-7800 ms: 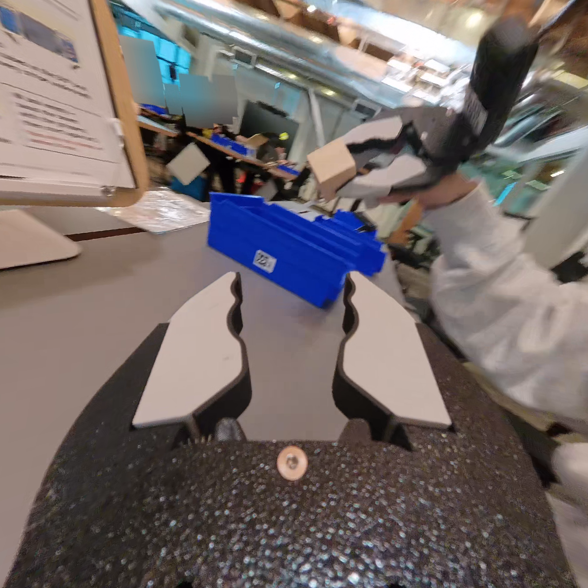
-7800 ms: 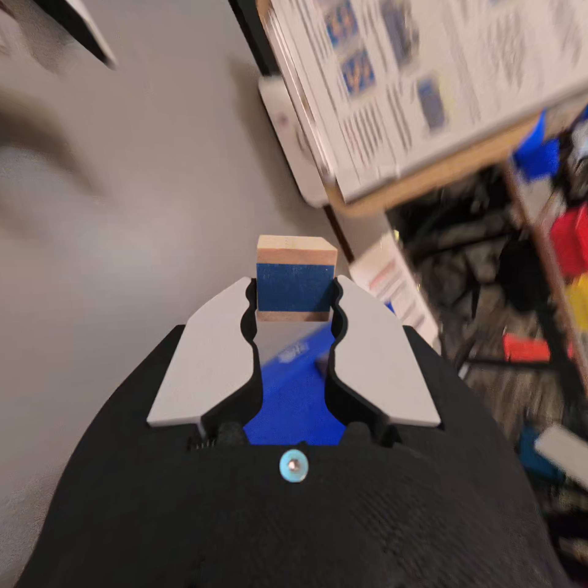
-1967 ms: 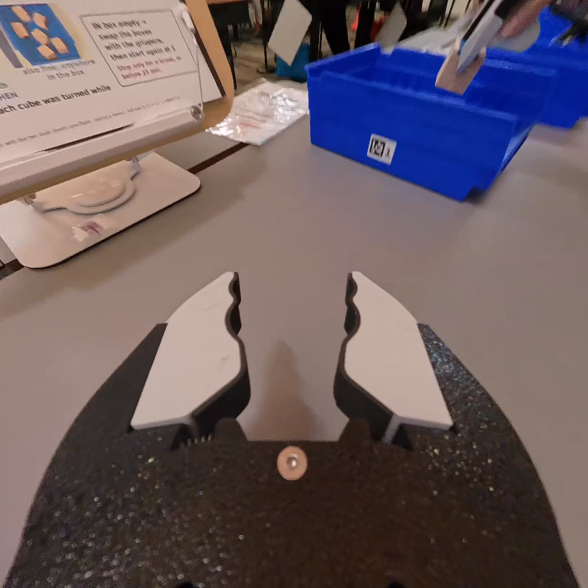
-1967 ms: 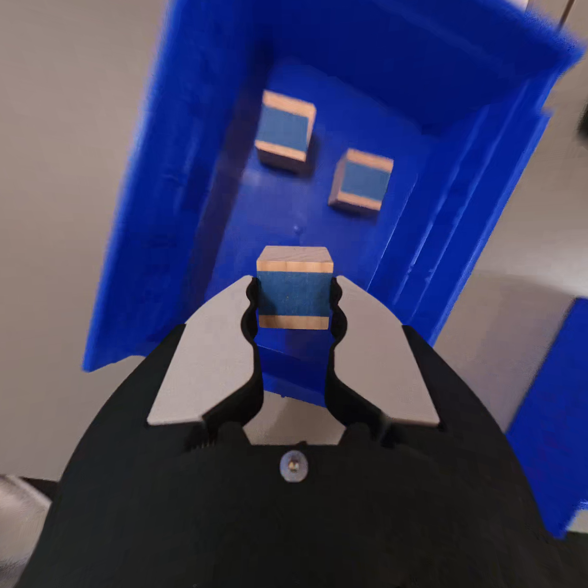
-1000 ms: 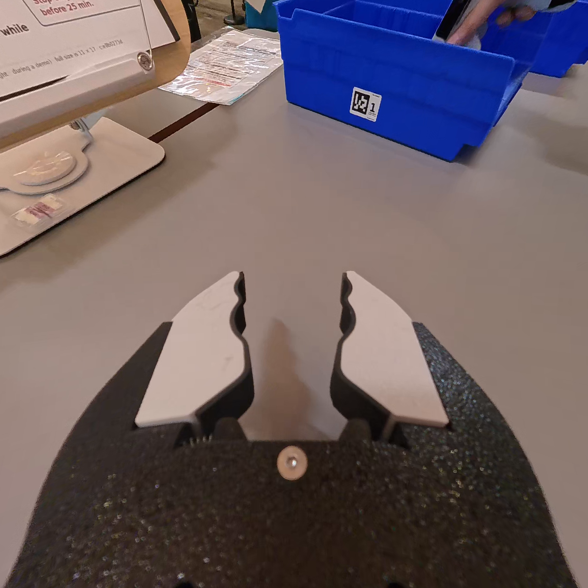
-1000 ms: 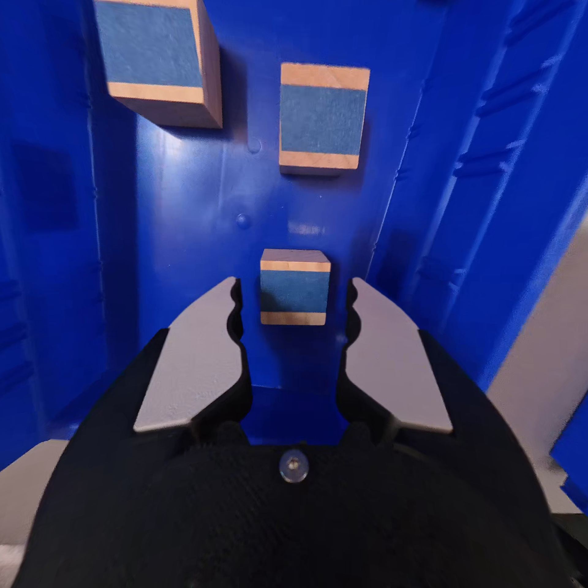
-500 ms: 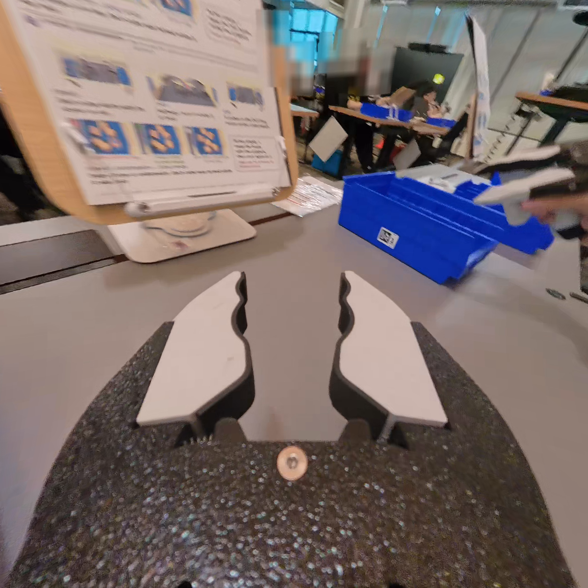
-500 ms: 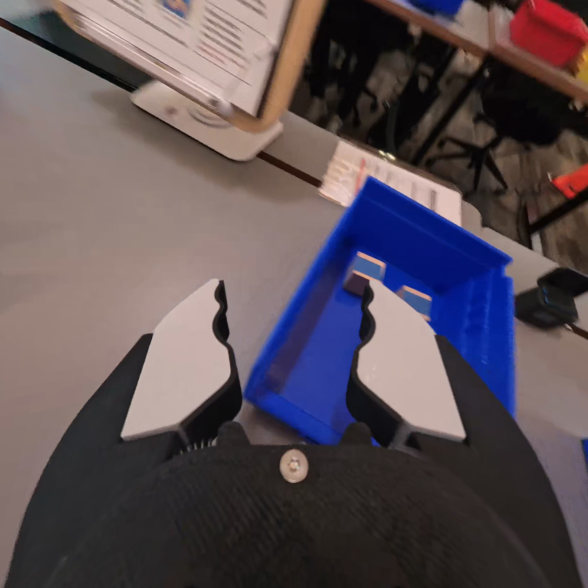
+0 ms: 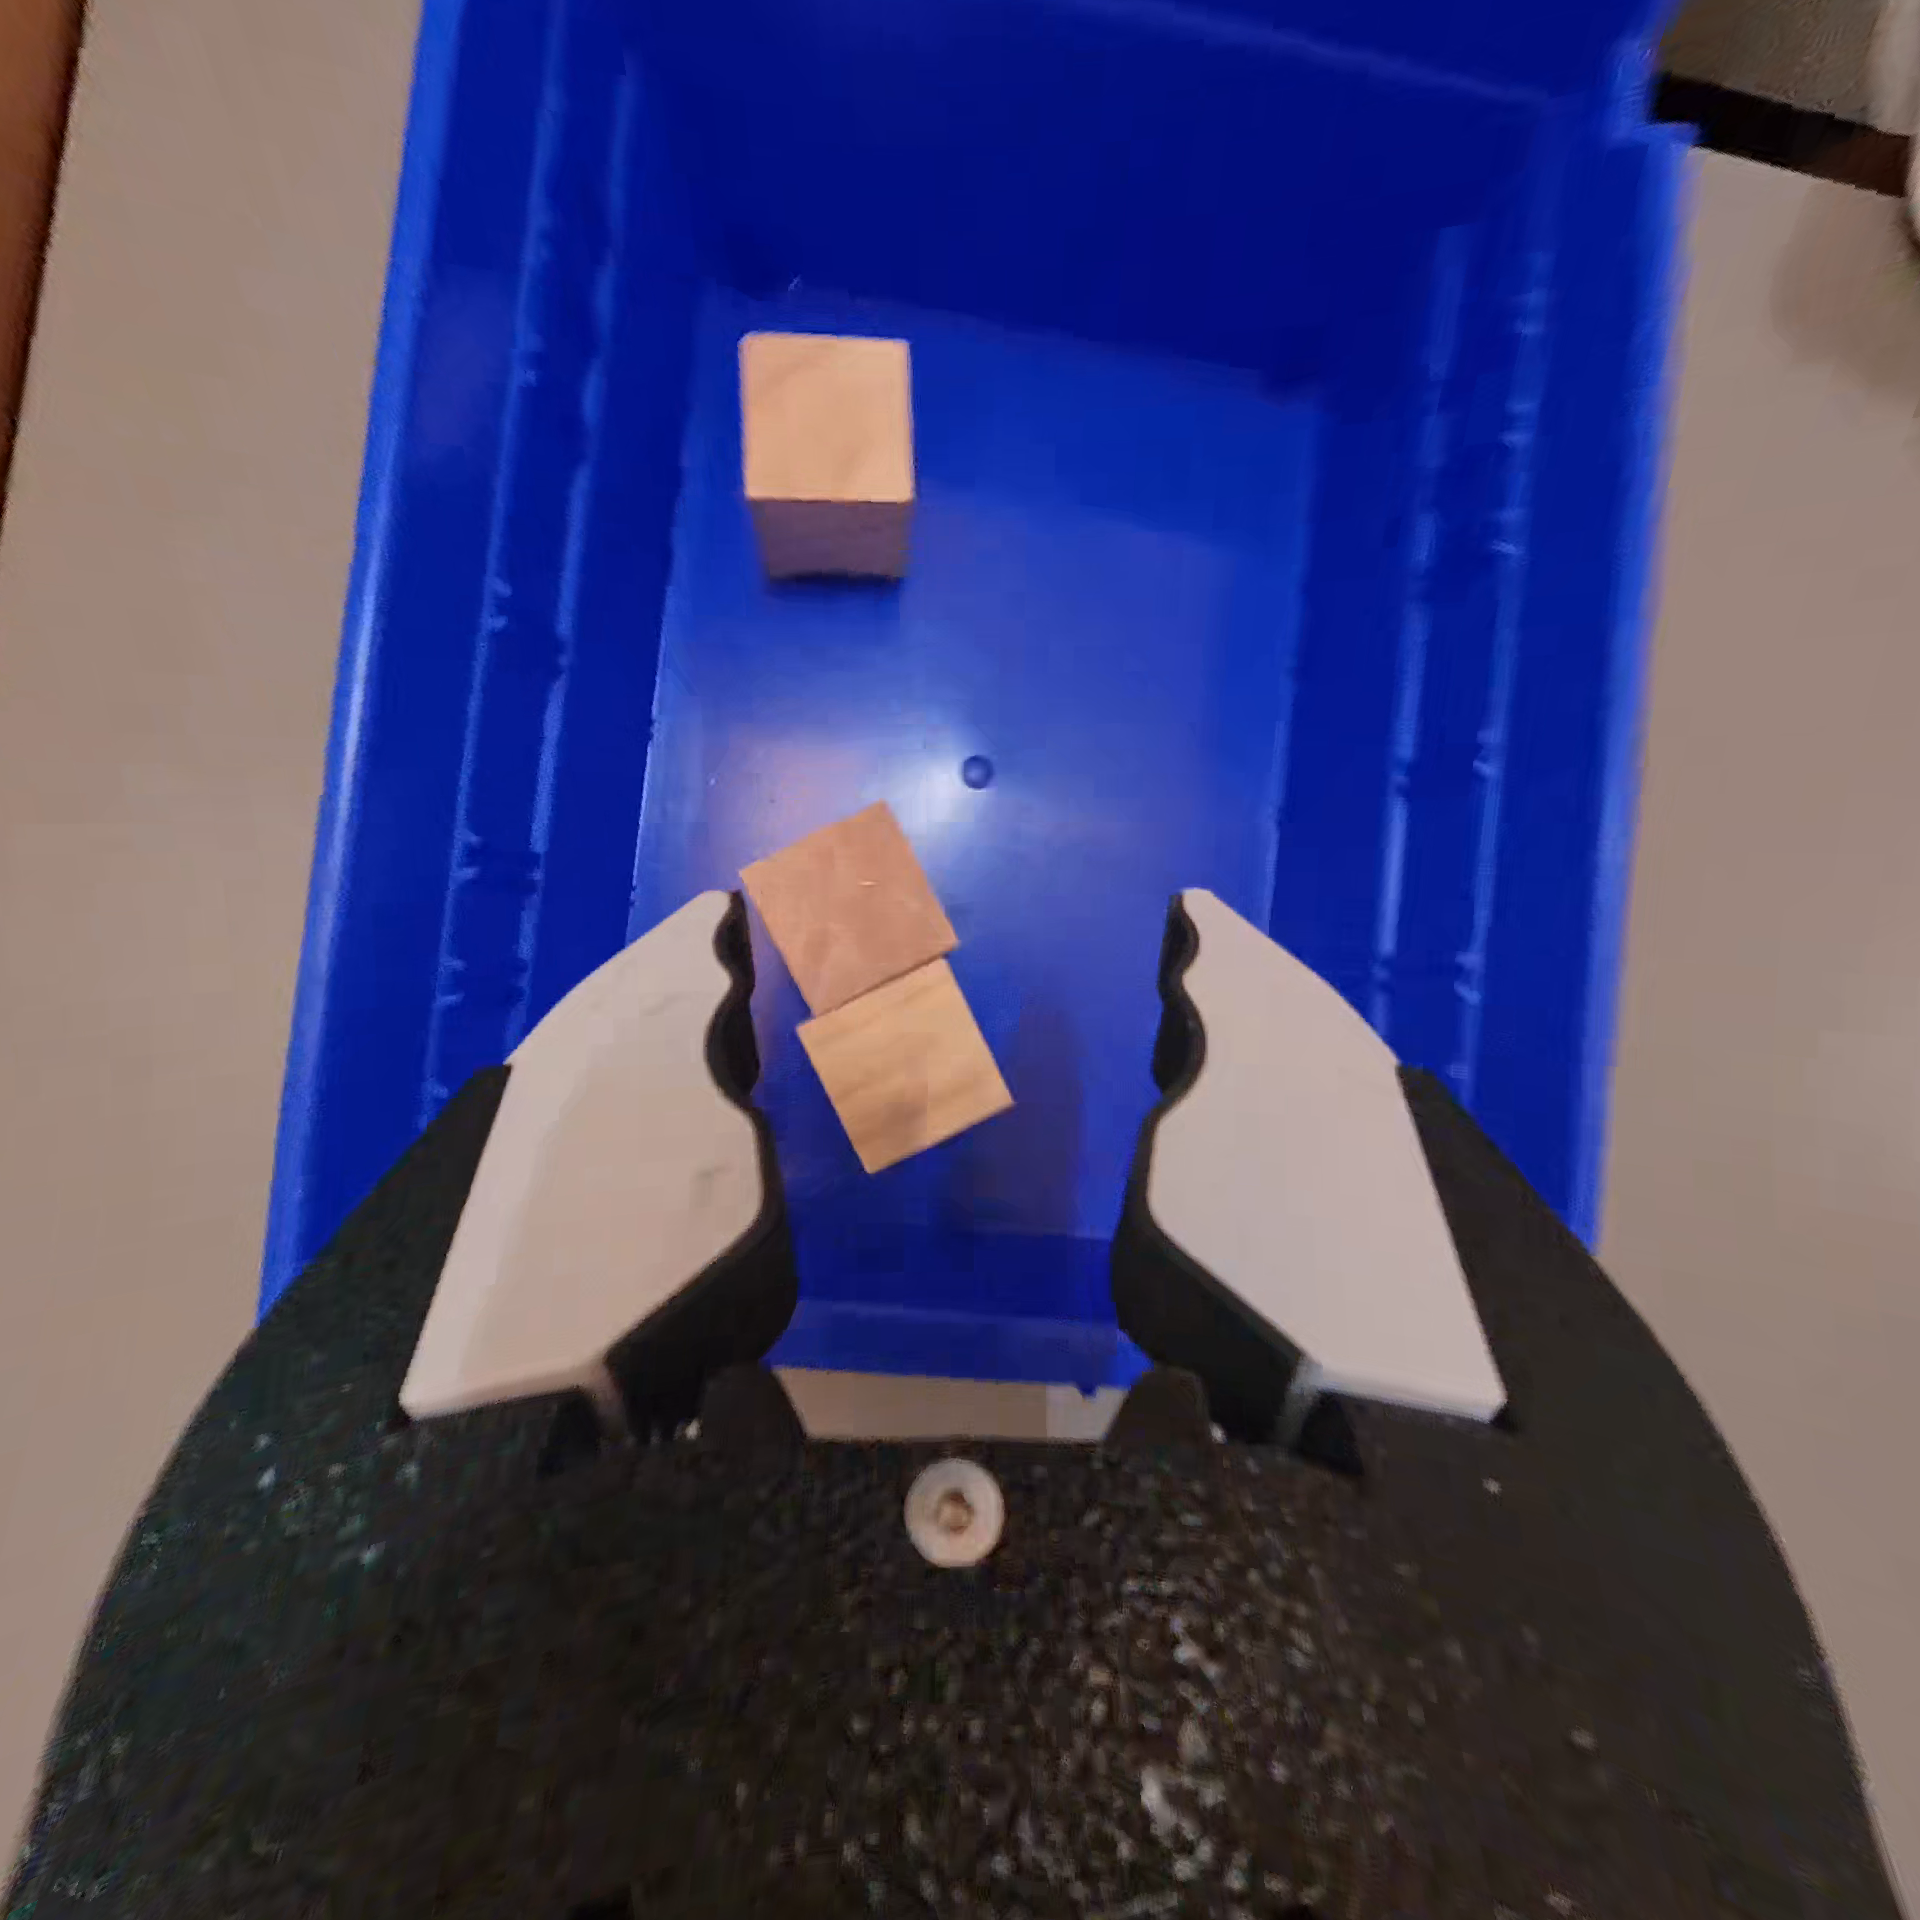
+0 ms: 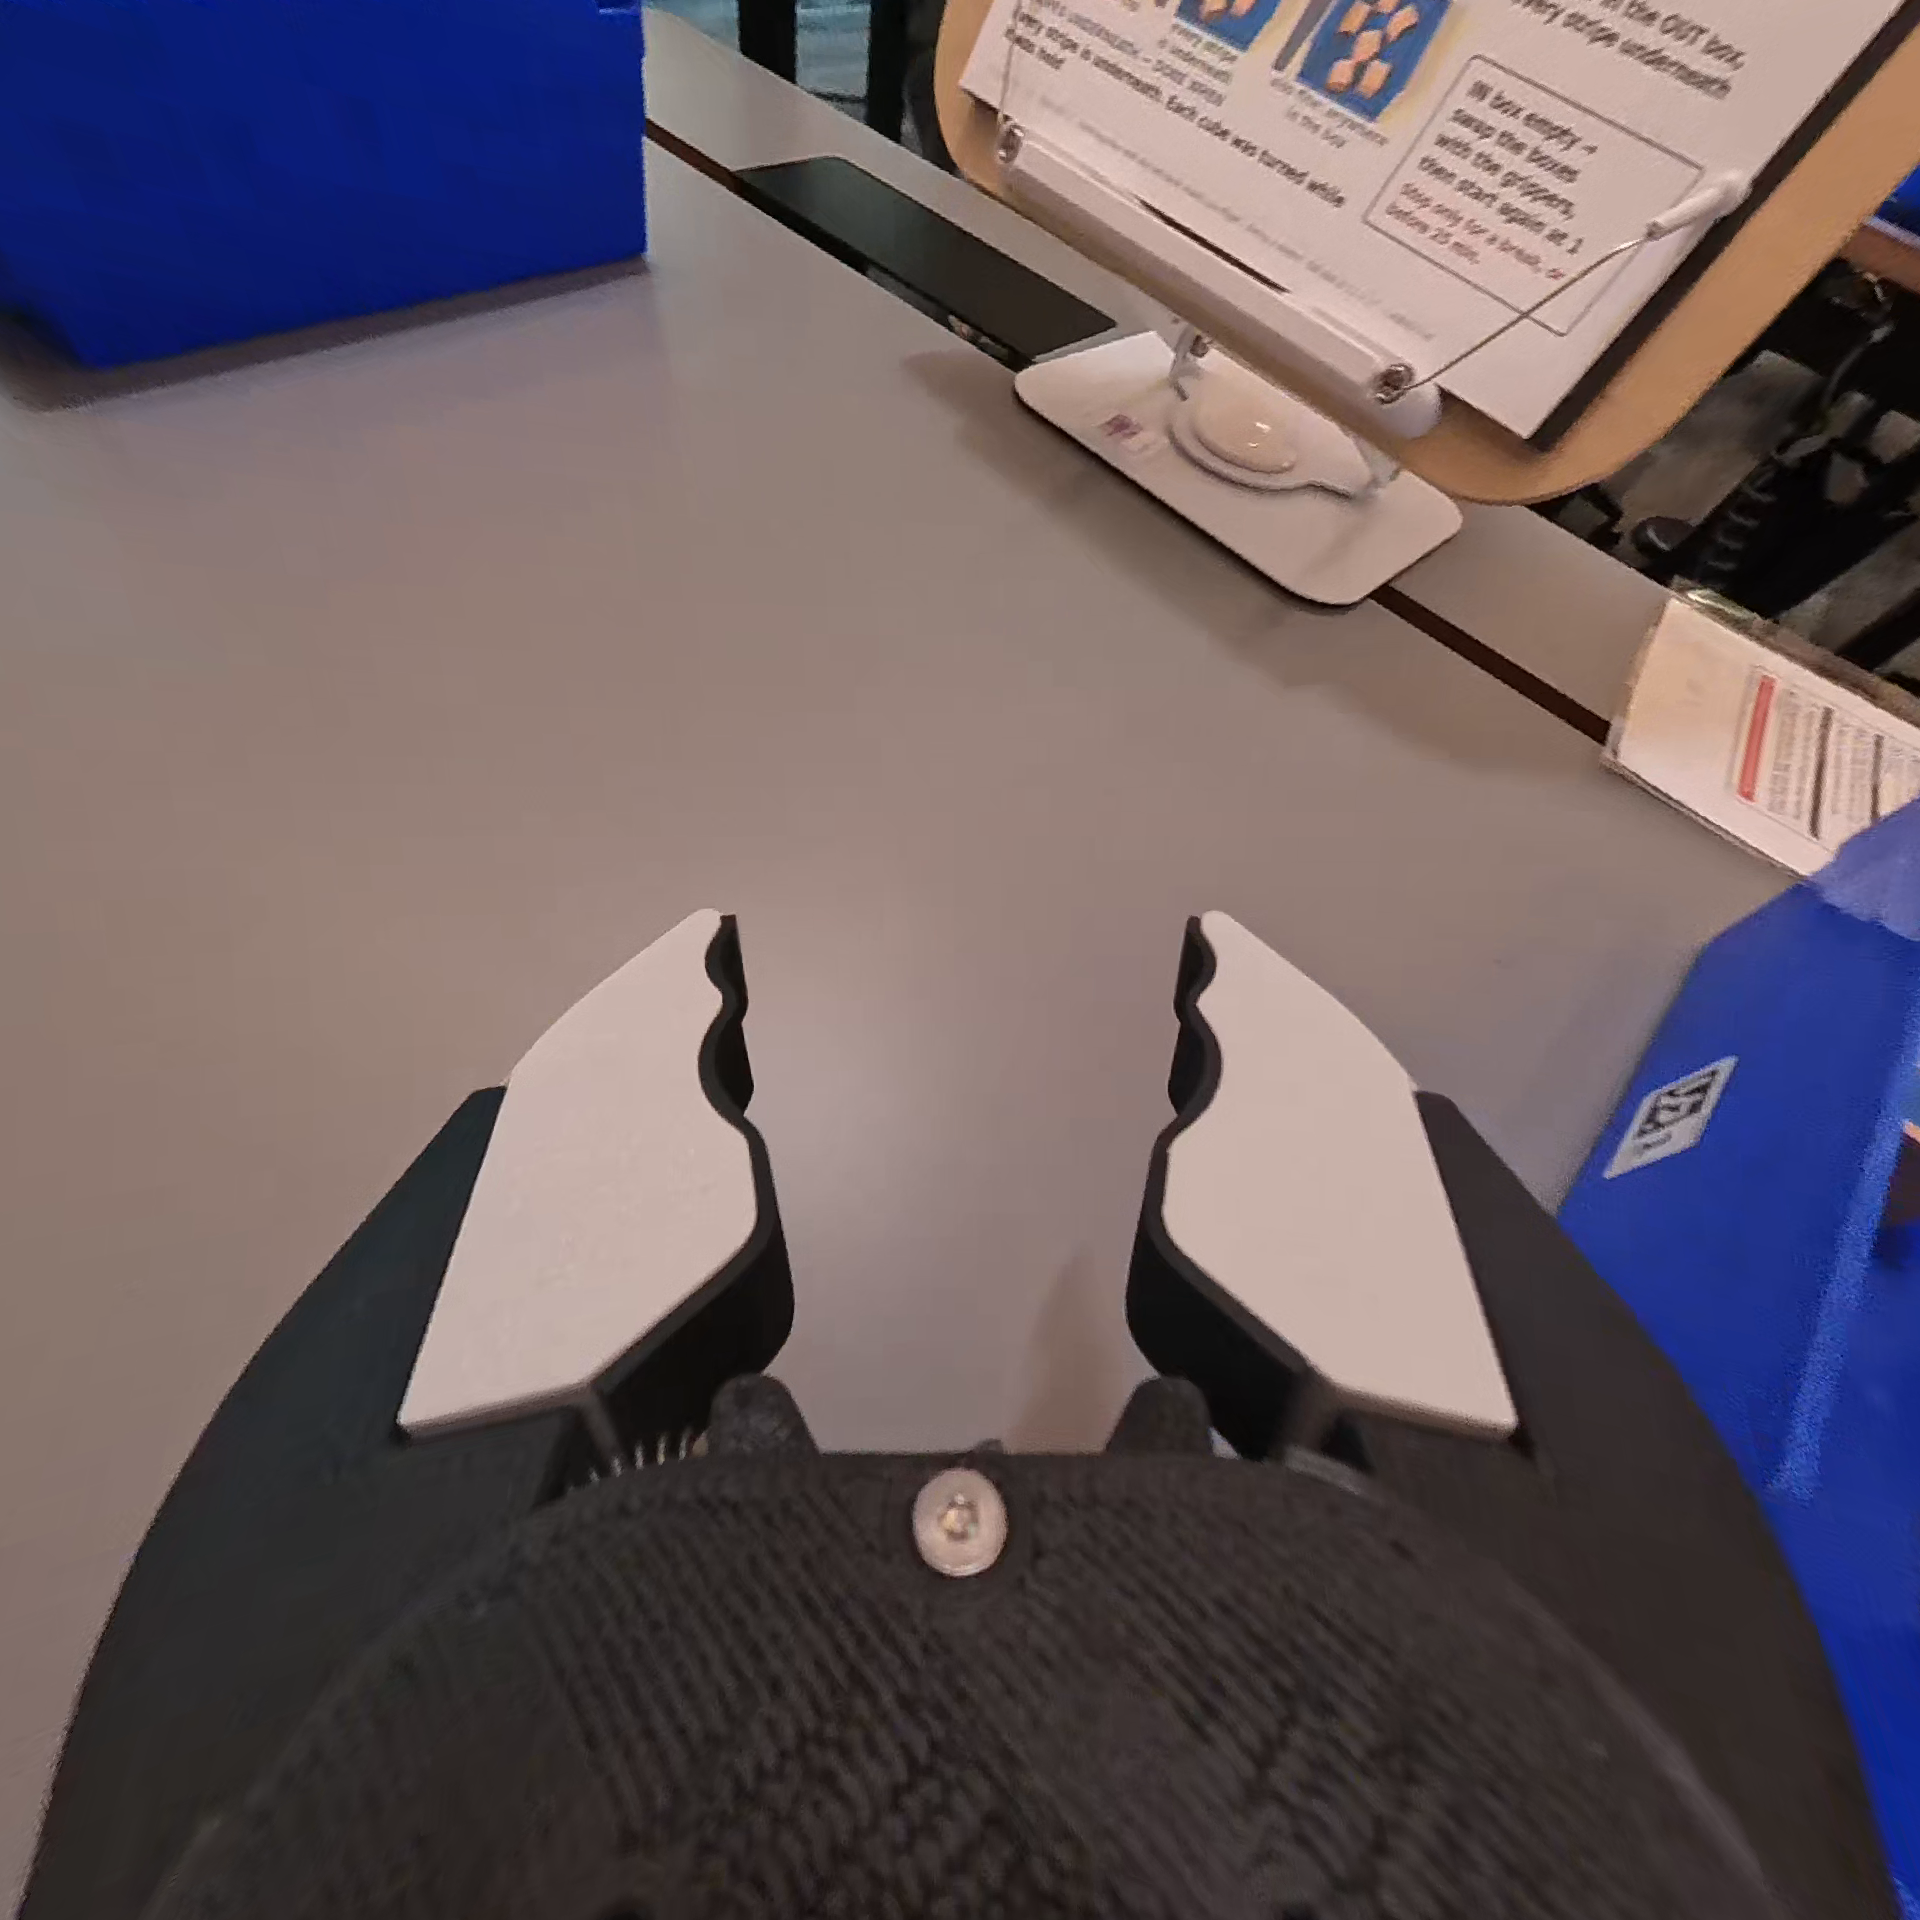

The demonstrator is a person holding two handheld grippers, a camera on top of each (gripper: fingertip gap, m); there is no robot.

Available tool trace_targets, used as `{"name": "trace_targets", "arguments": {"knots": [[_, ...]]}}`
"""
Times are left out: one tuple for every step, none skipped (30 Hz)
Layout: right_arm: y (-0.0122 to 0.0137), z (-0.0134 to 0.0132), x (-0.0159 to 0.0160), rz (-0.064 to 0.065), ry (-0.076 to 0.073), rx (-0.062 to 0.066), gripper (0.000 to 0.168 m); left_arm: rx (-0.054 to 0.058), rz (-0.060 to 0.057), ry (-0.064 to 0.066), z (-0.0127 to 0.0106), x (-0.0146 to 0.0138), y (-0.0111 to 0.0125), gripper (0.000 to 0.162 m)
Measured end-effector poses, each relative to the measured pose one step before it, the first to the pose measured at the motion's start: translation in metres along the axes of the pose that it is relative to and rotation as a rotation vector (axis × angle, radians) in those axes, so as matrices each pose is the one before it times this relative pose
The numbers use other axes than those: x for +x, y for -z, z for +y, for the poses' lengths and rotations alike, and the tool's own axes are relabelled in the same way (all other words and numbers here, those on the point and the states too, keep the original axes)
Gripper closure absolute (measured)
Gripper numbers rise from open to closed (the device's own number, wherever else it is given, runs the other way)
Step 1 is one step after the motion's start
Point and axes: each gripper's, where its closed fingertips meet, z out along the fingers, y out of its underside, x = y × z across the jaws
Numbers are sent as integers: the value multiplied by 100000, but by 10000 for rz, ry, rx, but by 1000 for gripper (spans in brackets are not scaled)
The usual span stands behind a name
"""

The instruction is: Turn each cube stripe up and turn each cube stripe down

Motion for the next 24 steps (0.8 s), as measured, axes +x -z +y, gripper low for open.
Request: {"name": "trace_targets", "arguments": {"knots": [[-160, 82, -382, -161, 150, -73, 88, -354, -5, 380, 130, -546, -838, 89], [-59, 117, -284, -126, 208, -132, 88, -392, 52, 340, 217, -319, -746, 89], [10, -9, 23, 61, 129, -46, 87, -344, 54, 245, 218, -183, -691, 89], [37, -129, 125, 110, 40, 74, 87, -315, -65, 160, 248, -253, -668, 89], [47, -125, -96, -71, -6, 87, 87, -354, -118, 157, 325, -272, -627, 89], [63, -64, -205, -157, -41, 48, 87, -361, -89, 154, 355, -143, -547, 88], [106, -39, -29, -27, -60, 50, 87, -240, -117, 63, 215, -110, -414, 88], [115, -37, 64, 52, -14, 79, 88, -111, -256, 12, 61, -318, -315, 89], [80, 55, -43, -22, 18, 27, 88, -91, -346, 50, 49, -464, -258, 90], [67, 133, -106, -75, 0, -48, 88, -93, -294, 42, 48, -393, -218, 90], [76, 95, -57, -37, 2, -50, 87, -90, -189, -14, 73, -244, -196, 94], [94, 33, 91, 60, 37, 0, 88, -62, -14, 1, 41, -44, -152, 102], [131, -15, 171, 104, 54, 24, 88, 7, 140, 121, -65, 110, -62, 105], [125, -21, 111, 52, 36, 8, 88, 1, 97, 187, -86, 6, -5, 108], [108, -17, 78, 11, -9, 8, 88, -26, 81, 114, -64, 5, 19, 111], [102, -68, 112, 38, -54, 43, 88, 14, 83, 33, -66, 51, 17, 115], [96, -127, 39, 6, -57, 81, 88, 63, 153, -18, -90, 179, 49, 115], [98, -167, -36, -26, -43, 88, 88, 153, 251, -19, -189, 360, 248, 115], [93, -151, -59, -3, -10, 86, 88, 267, 304, -47, -356, 460, 477, 115], [71, -197, 1, 48, 24, 115, 88, 344, 333, -57, -502, 564, 702, 116], [31, -188, -79, 9, 42, 121, 89, 394, 376, -106, -624, 722, 924, 116], [-9, -169, -163, -37, 28, 91, 89, 450, 457, -201, -754, 1003, 1132, 116], [-34, -239, -151, -5, 19, 122, 89, 462, 581, -225, -808, 1402, 1354, 116], [-36, -386, -217, -9, 47, 214, 89, 499, 793, -214, -879, 2009, 1555, 116]]}}
